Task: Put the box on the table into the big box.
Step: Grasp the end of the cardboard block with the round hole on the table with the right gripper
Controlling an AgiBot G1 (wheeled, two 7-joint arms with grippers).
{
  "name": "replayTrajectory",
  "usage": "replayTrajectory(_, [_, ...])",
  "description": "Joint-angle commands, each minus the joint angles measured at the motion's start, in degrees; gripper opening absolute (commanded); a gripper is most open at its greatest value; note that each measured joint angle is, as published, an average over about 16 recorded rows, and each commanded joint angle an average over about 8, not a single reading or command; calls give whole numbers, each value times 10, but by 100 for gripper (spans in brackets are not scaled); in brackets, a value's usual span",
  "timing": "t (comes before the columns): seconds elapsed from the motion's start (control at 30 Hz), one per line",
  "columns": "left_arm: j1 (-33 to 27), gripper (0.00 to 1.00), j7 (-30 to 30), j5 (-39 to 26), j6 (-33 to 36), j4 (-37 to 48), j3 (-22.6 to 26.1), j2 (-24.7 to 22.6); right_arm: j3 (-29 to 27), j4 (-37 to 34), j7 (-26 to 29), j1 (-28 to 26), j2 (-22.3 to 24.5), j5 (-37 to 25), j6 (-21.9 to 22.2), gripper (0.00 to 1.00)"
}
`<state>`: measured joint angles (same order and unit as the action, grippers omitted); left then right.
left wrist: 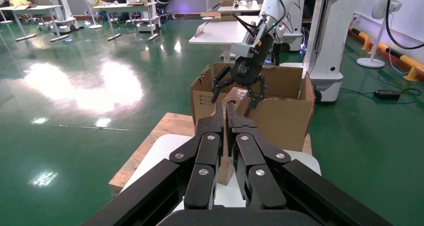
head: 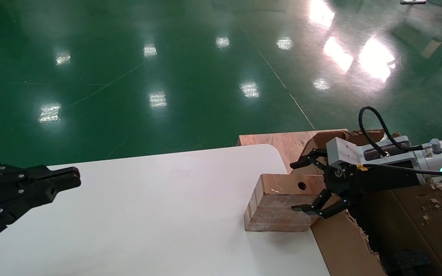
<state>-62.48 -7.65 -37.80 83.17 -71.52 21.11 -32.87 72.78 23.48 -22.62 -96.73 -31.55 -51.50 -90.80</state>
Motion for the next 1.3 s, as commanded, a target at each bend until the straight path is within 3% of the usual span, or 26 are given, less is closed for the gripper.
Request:
replayTrajectory(0.03, [0, 100, 0, 0, 0, 0, 0, 0, 0, 0, 0, 0, 0, 0, 0, 44])
replayTrajectory(0.13, [0, 100, 0, 0, 0, 0, 0, 0, -1, 0, 0, 0, 0, 0, 0, 8])
replayTrajectory(0.17, [0, 100, 0, 0, 0, 0, 0, 0, -1, 1, 0, 0, 0, 0, 0, 1])
replayTrajectory(1.13, [0, 100, 0, 0, 0, 0, 0, 0, -3, 3, 1, 2, 1, -1, 2, 0])
replayTrajectory(1.3, [0, 100, 0, 0, 0, 0, 0, 0, -2, 23, 40, -2, 7, 19, -1, 0])
